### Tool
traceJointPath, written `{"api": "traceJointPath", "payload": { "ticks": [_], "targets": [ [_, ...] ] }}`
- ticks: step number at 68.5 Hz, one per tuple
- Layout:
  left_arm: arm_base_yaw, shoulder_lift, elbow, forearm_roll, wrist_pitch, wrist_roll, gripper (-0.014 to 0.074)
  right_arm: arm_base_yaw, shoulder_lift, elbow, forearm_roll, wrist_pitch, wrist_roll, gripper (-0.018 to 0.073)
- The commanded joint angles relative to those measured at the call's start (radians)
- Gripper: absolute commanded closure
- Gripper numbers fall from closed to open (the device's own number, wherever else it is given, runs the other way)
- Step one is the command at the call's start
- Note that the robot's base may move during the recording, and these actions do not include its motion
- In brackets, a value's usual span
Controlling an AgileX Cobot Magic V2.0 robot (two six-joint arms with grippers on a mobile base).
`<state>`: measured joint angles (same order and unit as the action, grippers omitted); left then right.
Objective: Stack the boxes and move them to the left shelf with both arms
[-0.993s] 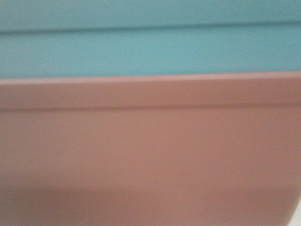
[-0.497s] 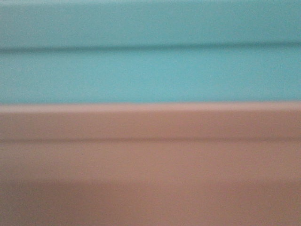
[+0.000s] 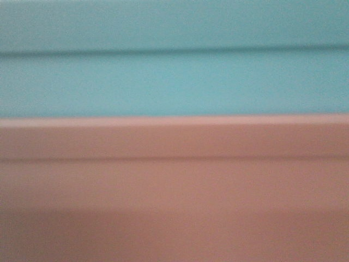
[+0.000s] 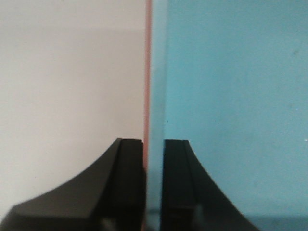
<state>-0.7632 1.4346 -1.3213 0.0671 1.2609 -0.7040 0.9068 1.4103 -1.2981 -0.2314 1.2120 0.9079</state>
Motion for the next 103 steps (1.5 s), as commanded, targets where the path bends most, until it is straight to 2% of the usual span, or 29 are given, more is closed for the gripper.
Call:
{"api": "traceJointPath", "payload": {
  "ticks": [1, 16, 38, 47, 103],
  "targets": [
    [-0.053, -0.042, -0.043, -0.186, 0.079, -0.026, 0.0599, 0.02, -0.039, -0.044, 0.068, 0.075, 0.006, 0.053],
    [-0.094, -0.048, -0.043, -0.168, 0.079, -0.07, 0.0599, 0.02, -0.038, -0.044, 0.066, 0.068, 0.006, 0.053],
    [-0.09, -0.048, -0.043, -0.136, 0.079, -0.074, 0.0599, 0.02, -0.038, -0.044, 0.077, 0.064, 0.051, 0.053],
    [-0.09, -0.048, -0.045, -0.107, 0.079, -0.118, 0.0599, 0.02, -0.038, -0.044, 0.086, 0.077, 0.051, 0.053],
    [-0.09, -0.048, -0.045, -0.109, 0.079, -0.118, 0.0599, 0.025, -0.038, -0.044, 0.101, 0.095, 0.051, 0.053]
  ]
}}
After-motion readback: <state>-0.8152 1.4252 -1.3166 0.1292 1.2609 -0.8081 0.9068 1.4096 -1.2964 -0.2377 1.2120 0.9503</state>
